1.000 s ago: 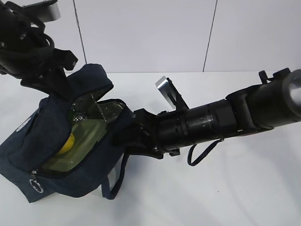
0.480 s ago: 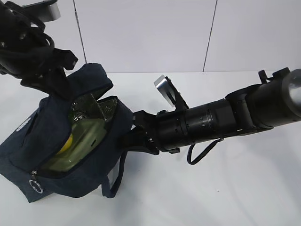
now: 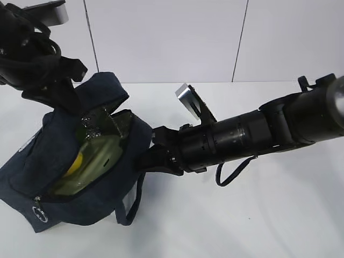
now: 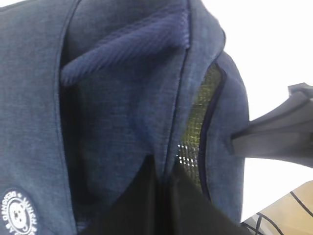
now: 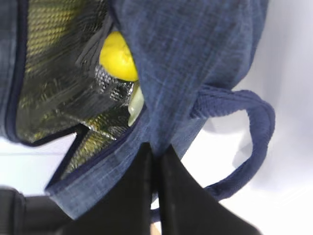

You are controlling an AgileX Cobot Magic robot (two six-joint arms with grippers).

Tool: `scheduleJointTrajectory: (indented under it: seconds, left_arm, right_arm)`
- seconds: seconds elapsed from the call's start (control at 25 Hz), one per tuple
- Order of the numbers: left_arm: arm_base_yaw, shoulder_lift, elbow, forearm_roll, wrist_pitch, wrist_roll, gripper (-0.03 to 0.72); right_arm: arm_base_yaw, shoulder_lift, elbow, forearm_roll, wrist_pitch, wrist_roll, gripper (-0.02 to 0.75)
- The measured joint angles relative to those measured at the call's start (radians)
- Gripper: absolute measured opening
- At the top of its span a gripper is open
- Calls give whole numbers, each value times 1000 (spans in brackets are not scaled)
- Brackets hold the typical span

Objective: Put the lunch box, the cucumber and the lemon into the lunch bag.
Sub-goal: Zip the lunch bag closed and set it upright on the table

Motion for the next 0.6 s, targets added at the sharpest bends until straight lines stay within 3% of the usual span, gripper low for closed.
scheduleJointTrajectory:
  seconds: [0.6]
  left_arm:
    - [0,0,0,0,-6,0,-7]
  right_arm:
    - [0,-222,0,-461,-196,194,8]
